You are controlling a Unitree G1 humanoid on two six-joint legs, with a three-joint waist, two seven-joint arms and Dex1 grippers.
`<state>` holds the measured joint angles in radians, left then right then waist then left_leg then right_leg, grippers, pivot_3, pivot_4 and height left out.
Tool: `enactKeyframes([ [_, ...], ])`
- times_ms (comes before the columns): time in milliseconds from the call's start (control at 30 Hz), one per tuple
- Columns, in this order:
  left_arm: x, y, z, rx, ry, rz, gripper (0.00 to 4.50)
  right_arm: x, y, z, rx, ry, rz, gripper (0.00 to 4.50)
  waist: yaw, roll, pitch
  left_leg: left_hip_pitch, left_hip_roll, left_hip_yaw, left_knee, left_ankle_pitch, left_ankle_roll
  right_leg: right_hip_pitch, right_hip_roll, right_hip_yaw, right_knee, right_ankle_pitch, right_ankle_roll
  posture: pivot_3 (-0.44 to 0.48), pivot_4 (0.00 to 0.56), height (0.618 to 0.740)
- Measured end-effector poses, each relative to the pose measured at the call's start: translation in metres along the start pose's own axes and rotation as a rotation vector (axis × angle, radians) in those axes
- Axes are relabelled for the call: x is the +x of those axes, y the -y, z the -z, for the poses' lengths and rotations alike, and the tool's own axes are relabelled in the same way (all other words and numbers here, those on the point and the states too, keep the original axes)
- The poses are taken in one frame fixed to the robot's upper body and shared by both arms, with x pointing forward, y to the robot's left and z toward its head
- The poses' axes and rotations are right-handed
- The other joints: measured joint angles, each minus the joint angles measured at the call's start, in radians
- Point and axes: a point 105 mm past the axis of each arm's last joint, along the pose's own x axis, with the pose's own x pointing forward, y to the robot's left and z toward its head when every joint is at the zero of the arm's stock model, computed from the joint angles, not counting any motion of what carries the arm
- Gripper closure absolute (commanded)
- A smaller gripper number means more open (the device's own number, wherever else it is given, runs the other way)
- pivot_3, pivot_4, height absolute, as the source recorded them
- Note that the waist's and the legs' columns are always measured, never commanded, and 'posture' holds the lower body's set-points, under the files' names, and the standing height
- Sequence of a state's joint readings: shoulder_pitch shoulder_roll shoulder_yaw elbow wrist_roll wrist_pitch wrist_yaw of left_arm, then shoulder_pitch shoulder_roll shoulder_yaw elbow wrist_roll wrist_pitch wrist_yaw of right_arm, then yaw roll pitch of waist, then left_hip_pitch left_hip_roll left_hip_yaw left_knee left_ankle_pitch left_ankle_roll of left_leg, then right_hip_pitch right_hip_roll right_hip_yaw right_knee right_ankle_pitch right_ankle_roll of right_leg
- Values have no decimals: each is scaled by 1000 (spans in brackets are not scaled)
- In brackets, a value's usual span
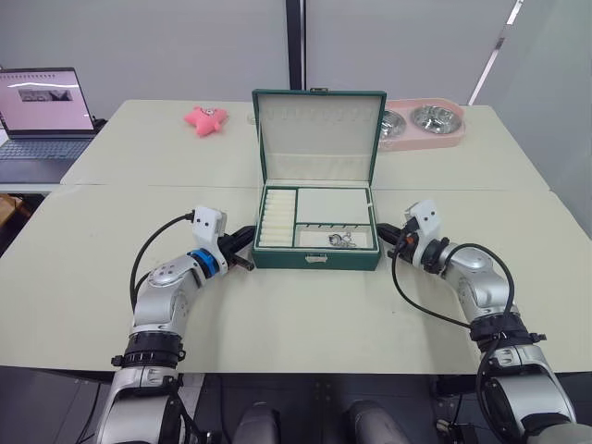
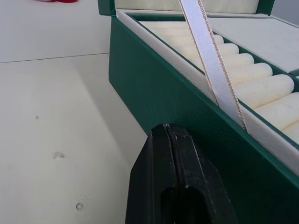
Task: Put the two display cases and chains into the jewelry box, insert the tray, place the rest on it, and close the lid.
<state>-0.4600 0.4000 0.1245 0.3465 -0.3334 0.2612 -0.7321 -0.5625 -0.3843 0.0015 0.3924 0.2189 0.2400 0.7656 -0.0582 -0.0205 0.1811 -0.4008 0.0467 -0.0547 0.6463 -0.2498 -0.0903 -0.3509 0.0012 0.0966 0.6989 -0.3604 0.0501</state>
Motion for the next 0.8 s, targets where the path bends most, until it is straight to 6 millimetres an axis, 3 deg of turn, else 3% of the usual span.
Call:
enactKeyframes([
  [800,-41,33,20,-56,-86,62,4500,-35,-35,12,60,-61,-67,4493,1,1,-1,1,0,-1,-1,-2,4,2,0,0,-1,0,0,0,150,740],
])
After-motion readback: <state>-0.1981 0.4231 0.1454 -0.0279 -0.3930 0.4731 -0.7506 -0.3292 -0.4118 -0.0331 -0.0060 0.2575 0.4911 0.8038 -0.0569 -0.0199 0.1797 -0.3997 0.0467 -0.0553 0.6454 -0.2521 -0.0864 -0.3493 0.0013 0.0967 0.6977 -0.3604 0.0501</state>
